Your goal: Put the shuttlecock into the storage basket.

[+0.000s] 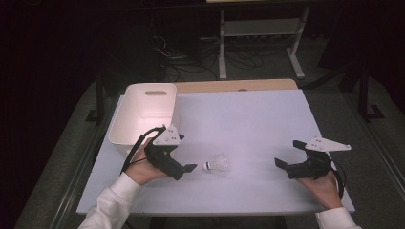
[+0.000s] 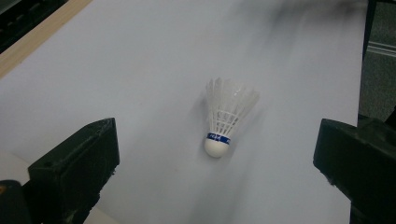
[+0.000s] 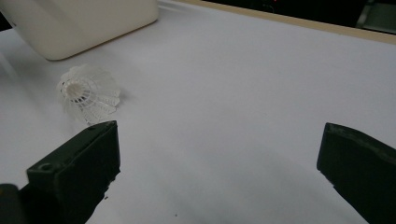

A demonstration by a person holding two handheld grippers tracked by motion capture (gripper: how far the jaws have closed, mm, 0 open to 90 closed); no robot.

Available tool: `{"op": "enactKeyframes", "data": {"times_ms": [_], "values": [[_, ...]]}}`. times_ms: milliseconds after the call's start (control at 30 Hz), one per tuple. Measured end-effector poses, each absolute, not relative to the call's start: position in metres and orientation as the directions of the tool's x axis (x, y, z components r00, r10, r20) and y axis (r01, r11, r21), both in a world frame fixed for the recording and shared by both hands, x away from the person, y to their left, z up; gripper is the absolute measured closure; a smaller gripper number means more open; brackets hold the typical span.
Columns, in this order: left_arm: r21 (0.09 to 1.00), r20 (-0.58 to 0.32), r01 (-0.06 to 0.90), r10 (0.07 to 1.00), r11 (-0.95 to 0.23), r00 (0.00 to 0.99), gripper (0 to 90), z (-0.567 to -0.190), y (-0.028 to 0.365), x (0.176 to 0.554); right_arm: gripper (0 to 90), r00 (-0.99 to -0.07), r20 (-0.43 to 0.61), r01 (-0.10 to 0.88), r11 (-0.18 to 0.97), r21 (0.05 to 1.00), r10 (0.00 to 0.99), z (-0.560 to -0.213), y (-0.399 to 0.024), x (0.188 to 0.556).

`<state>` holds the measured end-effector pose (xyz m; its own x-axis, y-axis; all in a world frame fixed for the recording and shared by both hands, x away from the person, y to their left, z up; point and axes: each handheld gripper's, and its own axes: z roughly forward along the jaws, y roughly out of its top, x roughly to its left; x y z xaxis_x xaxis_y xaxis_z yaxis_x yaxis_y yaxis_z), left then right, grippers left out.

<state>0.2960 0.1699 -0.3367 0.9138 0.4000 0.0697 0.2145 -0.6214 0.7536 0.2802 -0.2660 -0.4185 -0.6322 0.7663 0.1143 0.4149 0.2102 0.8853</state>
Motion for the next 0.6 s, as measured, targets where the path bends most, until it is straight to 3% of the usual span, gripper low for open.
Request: {"op": "enactKeyframes", "data": {"times_ms": [600], "values": [[0.711, 0.075, 0.230, 0.397, -0.664, 0.915, 0.1, -0.3406, 0.1620, 0.2952, 0.0, -0.643, 0.107, 0.403, 0.216, 0.889, 0.758, -0.4183, -0.2657, 0.2802]]}}
